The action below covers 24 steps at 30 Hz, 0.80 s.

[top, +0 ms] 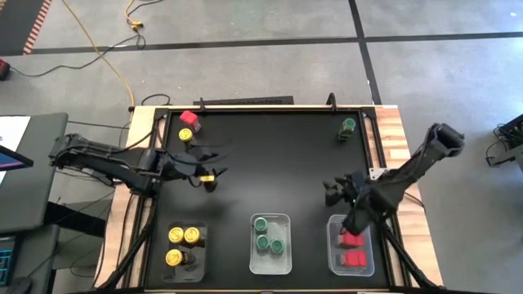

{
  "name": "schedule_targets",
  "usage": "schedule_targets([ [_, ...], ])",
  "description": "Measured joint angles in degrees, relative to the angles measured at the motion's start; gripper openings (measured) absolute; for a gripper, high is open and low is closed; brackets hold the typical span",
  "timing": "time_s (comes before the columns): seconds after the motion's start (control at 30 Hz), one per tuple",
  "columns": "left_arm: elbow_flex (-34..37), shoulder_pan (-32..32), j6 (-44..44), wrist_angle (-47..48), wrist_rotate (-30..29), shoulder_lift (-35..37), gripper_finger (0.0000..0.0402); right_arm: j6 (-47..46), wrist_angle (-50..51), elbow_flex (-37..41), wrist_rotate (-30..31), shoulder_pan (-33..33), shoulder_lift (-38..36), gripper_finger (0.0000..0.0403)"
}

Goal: Sort spices by type
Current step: Put the yellow seasoning bottle into the black bin

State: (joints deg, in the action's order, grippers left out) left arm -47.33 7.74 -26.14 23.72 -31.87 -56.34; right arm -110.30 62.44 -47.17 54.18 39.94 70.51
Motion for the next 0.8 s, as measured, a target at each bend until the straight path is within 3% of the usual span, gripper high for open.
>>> schedule_targets([
  [0.17, -0.6, -8.0, 8.9, -2.1, -0.4, 0.0, 0.0285, 24.5, -14.5, 1.7, -3.5, -12.5, -8.8, 0.0281],
  [0.4, -4.8, -22.8, 14.7, -1.9, 0.1, 0.0, 0.0285, 60.0, -41.3, 3.6, -23.0, -38.2, -12.7, 0.0282],
  [0.57, -8.1, -32.2, 12.3, 3.8, 1.7, 0.0, 0.0285, 66.5, -46.9, 3.6, -36.2, -50.8, -8.9, 0.0282],
  [0.8, -14.9, -42.7, 3.0, 19.7, 6.5, -2.9, 0.0285, 68.2, -46.7, 3.6, -43.7, -56.7, -3.1, 0.0282],
])
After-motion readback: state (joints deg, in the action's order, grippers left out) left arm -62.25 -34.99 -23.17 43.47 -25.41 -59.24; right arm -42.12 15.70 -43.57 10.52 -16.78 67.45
